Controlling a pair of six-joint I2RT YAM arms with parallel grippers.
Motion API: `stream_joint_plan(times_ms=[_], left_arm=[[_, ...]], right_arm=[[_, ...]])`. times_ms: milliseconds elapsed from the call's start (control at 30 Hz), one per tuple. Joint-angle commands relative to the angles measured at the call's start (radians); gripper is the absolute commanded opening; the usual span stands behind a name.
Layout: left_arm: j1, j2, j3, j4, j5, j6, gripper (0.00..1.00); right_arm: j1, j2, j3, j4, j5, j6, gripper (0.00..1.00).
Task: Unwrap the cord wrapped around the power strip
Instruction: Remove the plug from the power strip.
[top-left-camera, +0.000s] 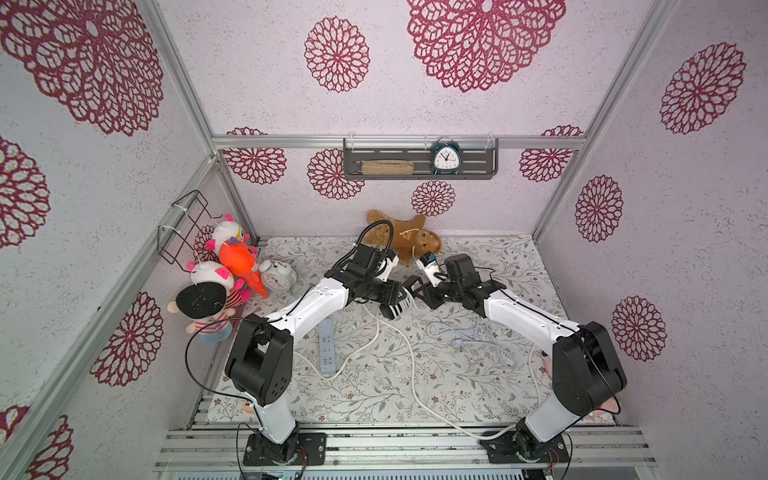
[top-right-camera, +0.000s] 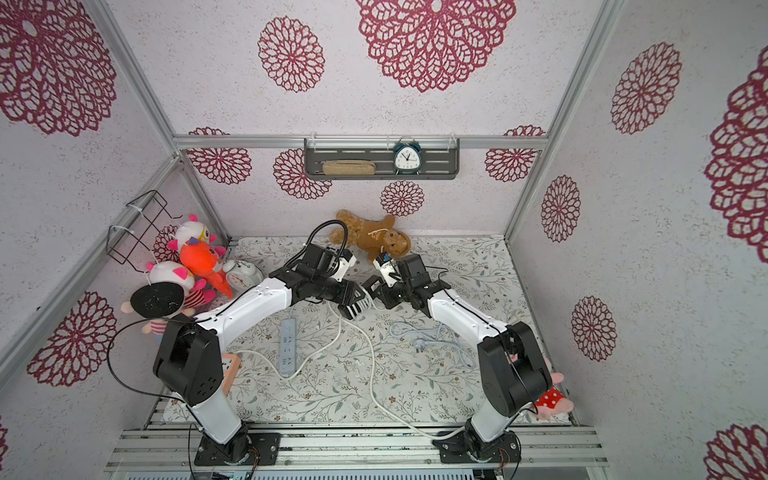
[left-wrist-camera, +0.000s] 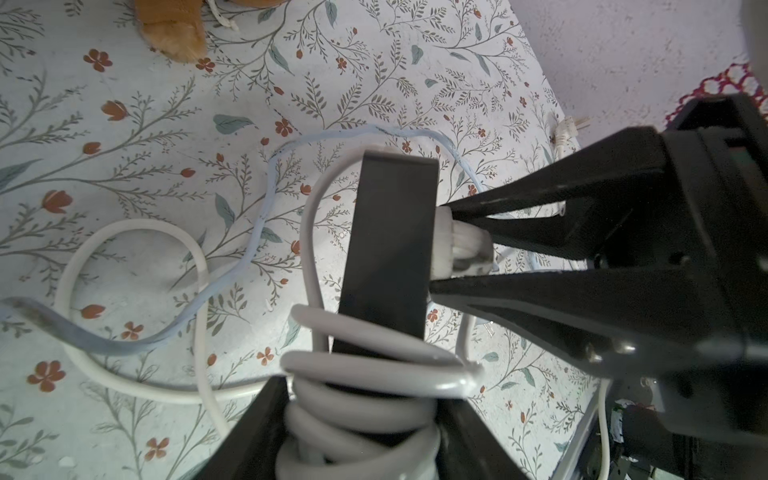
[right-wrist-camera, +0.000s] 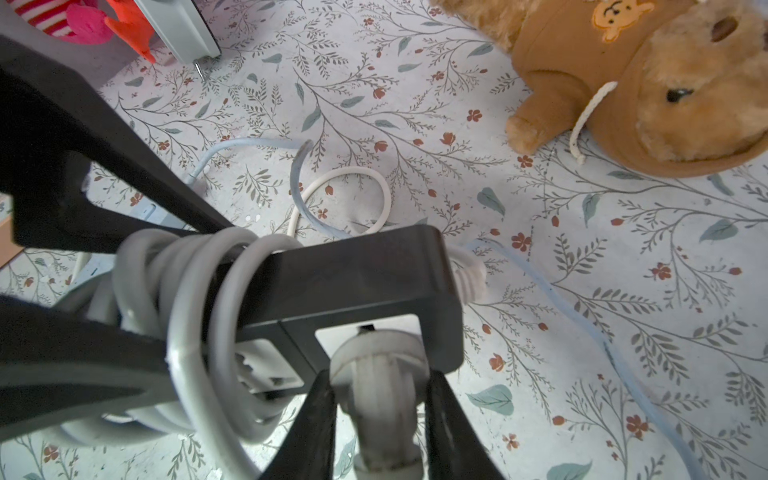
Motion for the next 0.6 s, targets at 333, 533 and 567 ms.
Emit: stream_joint_plan(times_ms=[333,533,567], left_arm=[[0.202,0.029,-0.096,0.092,0.04,-0.226,0.0],[0.18,-0.043,-0.127,0.133,0.016,-0.18,0.0],[0.178,-0.048,-0.129,0.141,0.017,-0.182,0.0]], right_arm=[[-0.031,-0.226,-0.162,0.181,0.063,-0.057,0.0],[-0.038,-0.199,-0.124,0.155,0.05,0.024,0.0],[-0.038,-0.193,-0.113,0.144,0.044,0.037,0.0]])
